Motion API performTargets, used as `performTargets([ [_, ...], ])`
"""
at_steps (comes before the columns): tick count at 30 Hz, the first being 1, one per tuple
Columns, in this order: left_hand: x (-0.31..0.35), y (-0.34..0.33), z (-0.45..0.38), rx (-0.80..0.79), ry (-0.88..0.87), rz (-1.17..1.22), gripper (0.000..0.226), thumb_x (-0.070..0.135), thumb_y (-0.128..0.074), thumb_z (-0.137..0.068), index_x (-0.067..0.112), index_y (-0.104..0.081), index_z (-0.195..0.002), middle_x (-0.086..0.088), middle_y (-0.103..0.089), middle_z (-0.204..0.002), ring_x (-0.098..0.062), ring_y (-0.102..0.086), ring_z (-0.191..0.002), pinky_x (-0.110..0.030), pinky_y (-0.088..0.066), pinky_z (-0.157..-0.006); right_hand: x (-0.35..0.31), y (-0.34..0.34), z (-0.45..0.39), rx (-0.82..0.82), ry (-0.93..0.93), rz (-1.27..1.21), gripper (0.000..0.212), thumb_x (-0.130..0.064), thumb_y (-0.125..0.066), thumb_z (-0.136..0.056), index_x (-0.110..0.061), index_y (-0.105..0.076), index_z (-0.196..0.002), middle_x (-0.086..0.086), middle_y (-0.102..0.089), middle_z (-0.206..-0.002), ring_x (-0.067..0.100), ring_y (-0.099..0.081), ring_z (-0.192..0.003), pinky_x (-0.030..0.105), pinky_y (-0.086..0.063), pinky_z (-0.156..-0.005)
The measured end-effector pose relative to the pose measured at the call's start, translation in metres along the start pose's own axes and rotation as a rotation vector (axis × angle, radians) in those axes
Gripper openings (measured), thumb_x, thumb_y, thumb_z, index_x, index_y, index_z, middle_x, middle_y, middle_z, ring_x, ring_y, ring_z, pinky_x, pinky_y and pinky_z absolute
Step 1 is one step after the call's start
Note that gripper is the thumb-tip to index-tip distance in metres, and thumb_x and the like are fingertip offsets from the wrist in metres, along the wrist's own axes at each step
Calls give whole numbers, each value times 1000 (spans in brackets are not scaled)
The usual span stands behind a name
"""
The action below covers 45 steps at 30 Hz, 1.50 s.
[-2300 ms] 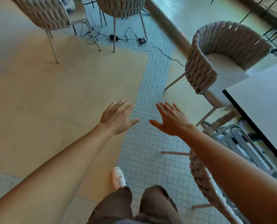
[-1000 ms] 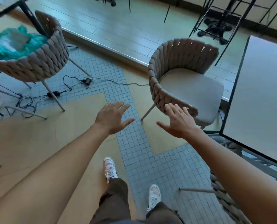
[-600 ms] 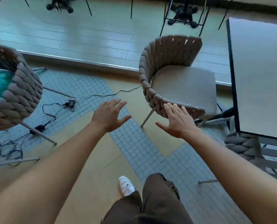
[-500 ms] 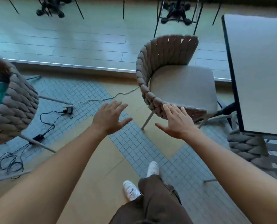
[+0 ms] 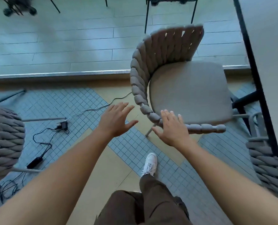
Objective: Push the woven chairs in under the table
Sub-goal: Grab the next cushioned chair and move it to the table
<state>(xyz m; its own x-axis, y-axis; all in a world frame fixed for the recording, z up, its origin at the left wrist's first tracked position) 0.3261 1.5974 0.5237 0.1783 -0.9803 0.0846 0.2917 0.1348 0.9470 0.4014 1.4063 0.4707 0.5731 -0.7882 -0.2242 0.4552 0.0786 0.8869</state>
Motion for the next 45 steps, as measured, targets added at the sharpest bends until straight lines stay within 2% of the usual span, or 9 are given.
performTargets([
  [8,0,-17,-86,-46,-341,-188,77,61,-48,-96,19,-28,-157,-8,-20,-167,-26,-14,-155,-45,-13,-125,-21,-26,-51,-57,-57,-80,91,-69,-37,-96,-11,-10,-160,8,-16,-168,28,-11,-154,52,-8,-123],
  [12,0,-24,-128,-40,-551,-303,84,59,-60,-90,20,-29,-158,-10,-25,-166,-30,-14,-155,-49,-12,-125,-29,-35,-72,-2,-190,-141,87,-65,-48,-93,-10,-23,-156,9,-31,-162,28,-23,-150,50,-16,-121],
  [15,-2,-34,-158,-92,-692,-376,84,63,-63,-85,20,-39,-153,-7,-42,-157,-31,-23,-152,-50,-5,-125,-29,-32,-85,103,-350,-124,64,-61,-58,-86,-15,-49,-129,6,-60,-133,28,-51,-126,47,-37,-102],
  [18,0,-41,-183,-138,-834,-518,78,71,-57,-82,22,-50,-143,0,-56,-144,-27,-35,-145,-48,-5,-122,-28,-28,-94,116,-491,-129,52,-64,-60,-80,-22,-60,-110,1,-71,-104,28,-66,-97,39,-45,-77],
  [24,20,-47,-203,-150,-1146,-598,52,67,-44,-81,28,-67,-107,9,-72,-106,-18,-63,-112,-38,-38,-108,-29,-25,-94,255,-532,-47,43,-63,-72,-65,-25,-71,-85,2,-67,-62,31,-65,-54,32,-37,-52],
  [26,23,-47,-205,-166,-1163,-564,48,63,-46,-80,25,-68,-101,4,-73,-95,-24,-71,-94,-31,-50,-78,-27,-25,-93,250,-545,-36,45,-63,-75,-59,-25,-71,-83,3,-65,-59,30,-64,-51,31,-42,-50],
  [27,23,-46,-206,-156,-1162,-558,47,63,-48,-79,25,-69,-99,3,-74,-91,-26,-72,-87,-28,-46,-66,-26,-26,-94,236,-548,-35,47,-65,-75,-57,-26,-71,-83,3,-65,-59,30,-65,-51,32,-43,-50],
  [29,24,-44,-208,-143,-1167,-557,46,64,-50,-80,25,-69,-94,2,-73,-86,-26,-72,-80,-27,-40,-59,-26,-27,-95,209,-550,-21,50,-70,-74,-57,-28,-70,-86,2,-65,-61,29,-65,-54,31,-42,-51],
  [45,91,-30,-254,-75,-1207,-556,56,70,-41,-79,28,-67,-105,6,-71,-89,-24,-71,-79,-32,-58,-72,49,1,-99,249,-616,-9,51,-74,-61,-62,-30,-67,-87,-1,-67,-70,29,-68,-68,32,-32,-58],
])
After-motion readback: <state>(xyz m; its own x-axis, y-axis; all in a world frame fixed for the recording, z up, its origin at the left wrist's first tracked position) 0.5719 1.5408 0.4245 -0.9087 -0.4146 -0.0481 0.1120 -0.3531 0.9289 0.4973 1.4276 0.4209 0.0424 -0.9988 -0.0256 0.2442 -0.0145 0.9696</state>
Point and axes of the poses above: each hand's wrist, its own z-axis away from the middle knuckle, its own y-axis out of the back of the hand, x = y × z, the point moved 9 cm from there along -z, towards the middle knuckle
